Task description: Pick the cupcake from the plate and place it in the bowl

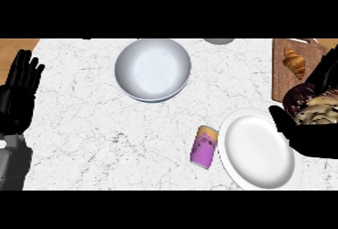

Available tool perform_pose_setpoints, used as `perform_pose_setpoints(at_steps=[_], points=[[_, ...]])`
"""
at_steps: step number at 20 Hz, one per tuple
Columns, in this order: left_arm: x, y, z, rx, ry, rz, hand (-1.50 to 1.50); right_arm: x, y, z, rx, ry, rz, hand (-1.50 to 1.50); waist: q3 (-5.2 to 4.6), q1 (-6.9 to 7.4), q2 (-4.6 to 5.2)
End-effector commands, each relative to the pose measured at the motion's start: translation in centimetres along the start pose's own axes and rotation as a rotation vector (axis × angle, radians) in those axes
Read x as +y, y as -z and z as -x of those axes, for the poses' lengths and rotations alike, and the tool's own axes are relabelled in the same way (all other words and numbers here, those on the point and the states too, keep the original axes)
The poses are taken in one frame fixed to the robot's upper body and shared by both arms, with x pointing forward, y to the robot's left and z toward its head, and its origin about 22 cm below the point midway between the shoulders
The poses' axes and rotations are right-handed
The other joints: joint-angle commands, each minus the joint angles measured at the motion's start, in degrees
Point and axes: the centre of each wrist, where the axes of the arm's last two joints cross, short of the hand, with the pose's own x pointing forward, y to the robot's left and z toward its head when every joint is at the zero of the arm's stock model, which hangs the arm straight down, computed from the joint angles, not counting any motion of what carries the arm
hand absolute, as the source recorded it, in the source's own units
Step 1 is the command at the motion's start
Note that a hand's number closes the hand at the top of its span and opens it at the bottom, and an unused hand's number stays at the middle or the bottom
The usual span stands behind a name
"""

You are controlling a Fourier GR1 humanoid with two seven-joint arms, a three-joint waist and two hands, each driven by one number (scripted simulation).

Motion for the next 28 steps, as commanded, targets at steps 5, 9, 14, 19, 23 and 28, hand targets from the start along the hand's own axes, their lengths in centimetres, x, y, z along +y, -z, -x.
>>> perform_pose_setpoints(at_steps=[5, 9, 14, 19, 23, 28], points=[[-0.2, 1.5, -1.2, 0.015, -0.01, 0.012, 0.0, 4.5, 4.7, -7.8, 0.042, 0.007, -0.112, 1.5, 0.05, -0.1, 0.07], [-0.8, 1.4, -0.5, 0.012, -0.014, 0.003, 0.0, 7.0, 7.9, -10.9, 0.049, -0.027, -0.166, 1.5, 0.05, -0.04, 0.22], [0.7, 0.6, -0.5, -0.013, -0.003, 0.014, 0.0, 13.6, 10.8, -10.7, 0.067, 0.001, -0.242, 1.5, 0.11, 0.47, 0.41], [-0.1, -0.2, 0.9, -0.01, -0.003, -0.012, 0.0, 18.5, 12.2, -8.6, 0.089, -0.004, -0.277, 1.5, 0.14, -0.13, 0.44], [0.0, 1.2, -1.6, -0.001, 0.006, 0.0, 0.0, 20.0, 13.3, -9.4, 0.13, -0.096, -0.273, 1.5, 0.16, -0.61, 0.17], [0.3, 0.5, -0.4, -0.012, -0.002, 0.004, 0.0, 24.3, 14.2, -6.9, 0.302, -0.087, -0.233, 1.5, 0.13, 0.97, 0.52]])
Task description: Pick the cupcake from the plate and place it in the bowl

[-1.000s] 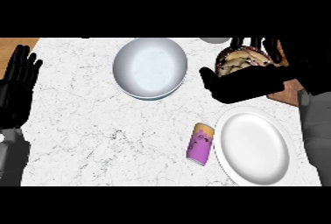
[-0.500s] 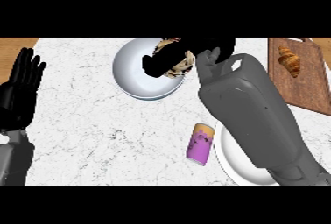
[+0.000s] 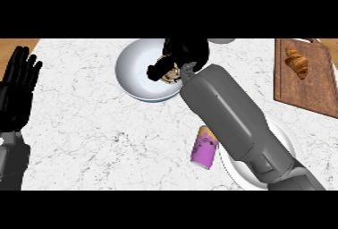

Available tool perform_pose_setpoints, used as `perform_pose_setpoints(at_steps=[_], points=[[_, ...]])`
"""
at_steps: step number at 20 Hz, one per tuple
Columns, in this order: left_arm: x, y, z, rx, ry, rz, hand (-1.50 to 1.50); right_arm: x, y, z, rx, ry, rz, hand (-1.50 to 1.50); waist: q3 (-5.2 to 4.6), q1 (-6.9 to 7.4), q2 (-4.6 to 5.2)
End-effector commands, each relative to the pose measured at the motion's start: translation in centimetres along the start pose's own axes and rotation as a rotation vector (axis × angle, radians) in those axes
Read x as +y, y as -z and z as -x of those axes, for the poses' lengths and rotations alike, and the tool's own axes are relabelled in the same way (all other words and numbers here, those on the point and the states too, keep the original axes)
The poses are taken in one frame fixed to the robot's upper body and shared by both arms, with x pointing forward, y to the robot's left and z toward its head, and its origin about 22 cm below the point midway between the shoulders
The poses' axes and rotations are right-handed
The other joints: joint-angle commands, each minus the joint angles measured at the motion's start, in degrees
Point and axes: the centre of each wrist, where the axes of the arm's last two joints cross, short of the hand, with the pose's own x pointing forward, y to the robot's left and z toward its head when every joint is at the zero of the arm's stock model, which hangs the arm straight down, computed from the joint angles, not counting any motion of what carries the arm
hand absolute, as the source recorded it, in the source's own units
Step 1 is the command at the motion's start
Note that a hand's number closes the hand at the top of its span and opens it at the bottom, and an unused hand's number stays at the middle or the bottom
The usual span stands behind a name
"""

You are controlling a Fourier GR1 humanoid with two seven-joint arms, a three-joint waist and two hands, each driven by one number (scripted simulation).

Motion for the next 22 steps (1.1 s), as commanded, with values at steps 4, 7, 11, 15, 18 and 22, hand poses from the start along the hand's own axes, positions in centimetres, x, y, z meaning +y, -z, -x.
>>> perform_pose_setpoints(at_steps=[4, 7, 11, 15, 18, 22], points=[[-1.3, 1.4, -0.8, -0.017, -0.004, 0.021, 0.0, 5.5, 1.8, 4.2, 0.158, 0.139, 0.003, -1.5, 0.03, 1.31, 0.33], [-2.0, 0.8, -0.2, -0.016, -0.02, 0.031, 0.0, 4.8, 2.3, 3.6, 0.13, 0.275, 0.01, -1.5, 0.05, 2.04, 0.4], [-1.5, 0.3, 0.4, -0.018, -0.021, 0.054, 0.0, 4.9, 3.0, 5.6, 0.042, 0.44, 0.147, -1.5, 0.09, 2.3, 0.77], [-1.0, 0.8, 0.4, -0.006, 0.011, 0.004, 0.0, 2.8, 2.9, 3.0, -0.015, 0.518, 0.338, -1.5, 0.05, 0.59, 0.16], [0.0, 0.2, -1.6, 0.003, 0.003, 0.012, 0.0, 4.2, 3.4, 5.7, 0.039, 0.555, 0.424, -1.5, 0.1, 0.35, -0.2], [0.8, 0.3, -1.3, 0.022, -0.003, -0.031, 0.0, 2.2, 4.0, 9.5, 0.107, 0.621, 0.494, -1.5, 0.09, -1.81, -0.65]])
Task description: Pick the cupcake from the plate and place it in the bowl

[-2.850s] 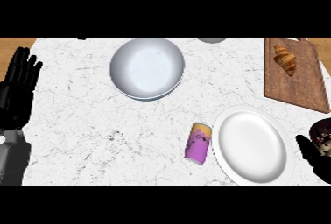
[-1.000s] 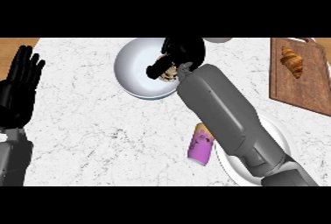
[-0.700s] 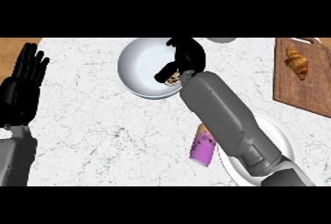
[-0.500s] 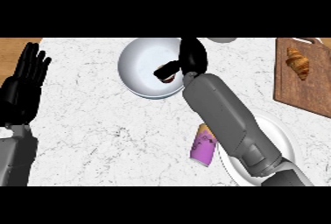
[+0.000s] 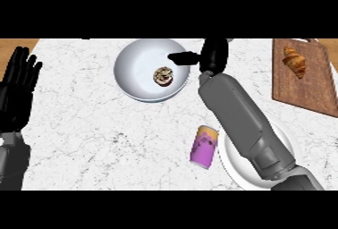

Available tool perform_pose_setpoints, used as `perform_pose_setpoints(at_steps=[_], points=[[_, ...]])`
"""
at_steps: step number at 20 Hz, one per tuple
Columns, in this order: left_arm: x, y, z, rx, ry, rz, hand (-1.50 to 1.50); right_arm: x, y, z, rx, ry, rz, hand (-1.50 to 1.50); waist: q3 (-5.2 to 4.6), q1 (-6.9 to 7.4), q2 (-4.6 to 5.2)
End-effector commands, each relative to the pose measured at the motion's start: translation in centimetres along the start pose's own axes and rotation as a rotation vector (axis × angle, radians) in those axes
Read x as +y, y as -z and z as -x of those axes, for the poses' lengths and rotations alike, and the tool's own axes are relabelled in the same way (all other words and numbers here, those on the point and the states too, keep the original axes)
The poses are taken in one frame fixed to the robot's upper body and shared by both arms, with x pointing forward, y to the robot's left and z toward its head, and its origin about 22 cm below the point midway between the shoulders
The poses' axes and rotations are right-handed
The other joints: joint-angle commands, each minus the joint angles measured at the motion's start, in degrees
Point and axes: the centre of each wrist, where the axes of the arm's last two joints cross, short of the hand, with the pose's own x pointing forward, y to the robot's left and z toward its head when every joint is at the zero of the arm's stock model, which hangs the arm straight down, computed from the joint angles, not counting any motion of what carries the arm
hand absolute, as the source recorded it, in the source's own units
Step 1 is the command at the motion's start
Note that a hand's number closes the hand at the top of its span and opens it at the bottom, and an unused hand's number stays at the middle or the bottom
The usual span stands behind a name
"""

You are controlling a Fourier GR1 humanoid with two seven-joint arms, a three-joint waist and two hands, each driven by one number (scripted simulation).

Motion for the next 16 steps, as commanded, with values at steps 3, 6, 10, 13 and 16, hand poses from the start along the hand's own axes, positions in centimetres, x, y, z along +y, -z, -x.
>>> perform_pose_setpoints(at_steps=[3, 6, 10, 13, 16], points=[[1.0, -1.0, -0.3, 0.017, 0.03, -0.008, 0.0, -5.4, 2.2, 4.4, 0.047, 0.086, 0.118, -1.5, 0.03, -1.53, -0.5], [1.0, -1.8, 1.9, 0.019, 0.028, -0.05, 0.0, -8.8, 1.9, 5.8, 0.034, 0.141, 0.124, -1.5, 0.0, -2.44, -0.61], [0.4, -0.4, 0.6, 0.016, 0.002, -0.032, 0.0, -12.2, 0.3, 9.1, 0.012, 0.181, 0.111, -1.5, 0.0, -2.12, -0.44], [2.0, -1.4, 1.2, 0.018, -0.008, -0.028, 0.0, -17.2, 0.5, 11.3, 0.007, 0.197, 0.096, -1.5, 0.0, -2.08, -0.46], [0.7, 0.0, 0.7, -0.005, 0.01, -0.034, 0.0, -19.7, -0.1, 13.7, -0.001, 0.222, 0.11, -1.5, 0.01, -1.79, -0.28]])
